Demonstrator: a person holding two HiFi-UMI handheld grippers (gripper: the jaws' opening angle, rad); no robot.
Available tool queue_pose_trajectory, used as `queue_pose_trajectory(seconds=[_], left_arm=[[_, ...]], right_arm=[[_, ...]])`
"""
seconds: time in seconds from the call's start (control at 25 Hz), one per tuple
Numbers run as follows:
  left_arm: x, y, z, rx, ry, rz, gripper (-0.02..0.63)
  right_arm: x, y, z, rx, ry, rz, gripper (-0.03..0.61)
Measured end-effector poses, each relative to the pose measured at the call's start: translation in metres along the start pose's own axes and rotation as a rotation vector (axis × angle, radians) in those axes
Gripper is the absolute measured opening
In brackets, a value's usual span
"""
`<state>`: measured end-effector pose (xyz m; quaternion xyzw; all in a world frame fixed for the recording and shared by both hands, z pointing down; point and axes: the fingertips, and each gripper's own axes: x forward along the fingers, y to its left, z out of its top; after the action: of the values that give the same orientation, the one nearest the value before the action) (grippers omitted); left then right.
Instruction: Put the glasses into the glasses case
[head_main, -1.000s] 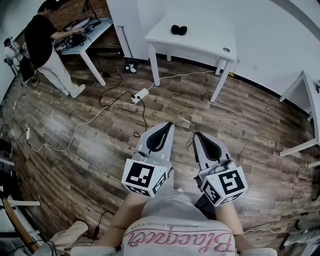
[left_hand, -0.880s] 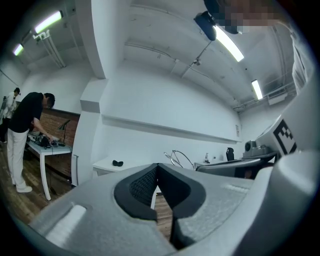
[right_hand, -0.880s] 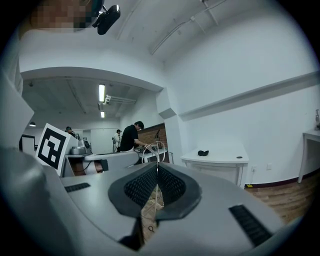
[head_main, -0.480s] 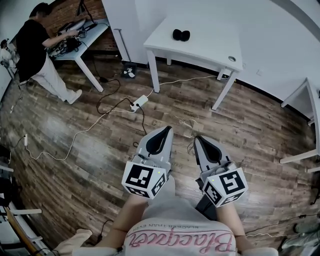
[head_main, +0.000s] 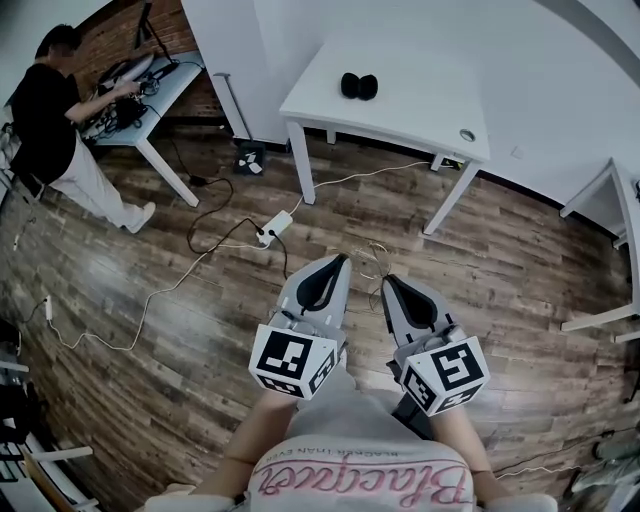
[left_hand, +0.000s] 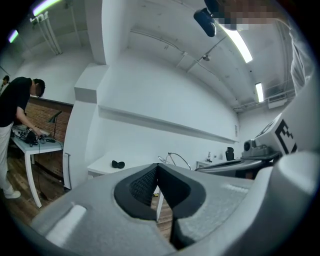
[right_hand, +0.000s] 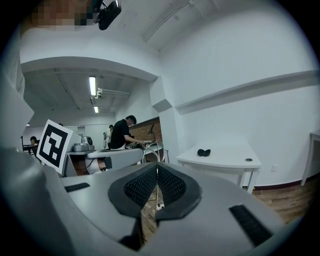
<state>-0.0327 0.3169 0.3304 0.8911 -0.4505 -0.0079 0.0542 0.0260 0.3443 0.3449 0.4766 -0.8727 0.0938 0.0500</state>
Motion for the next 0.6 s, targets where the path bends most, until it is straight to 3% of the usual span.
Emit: queue_pose_trajectory(seconds=[0.6], left_arm=[[0.051,0.064,0.006,-0.005,0.001,-0.031,0.003]], right_arm=[[0.078,-0.027,0.018,0.010,-0.007,-0.059,0.014]])
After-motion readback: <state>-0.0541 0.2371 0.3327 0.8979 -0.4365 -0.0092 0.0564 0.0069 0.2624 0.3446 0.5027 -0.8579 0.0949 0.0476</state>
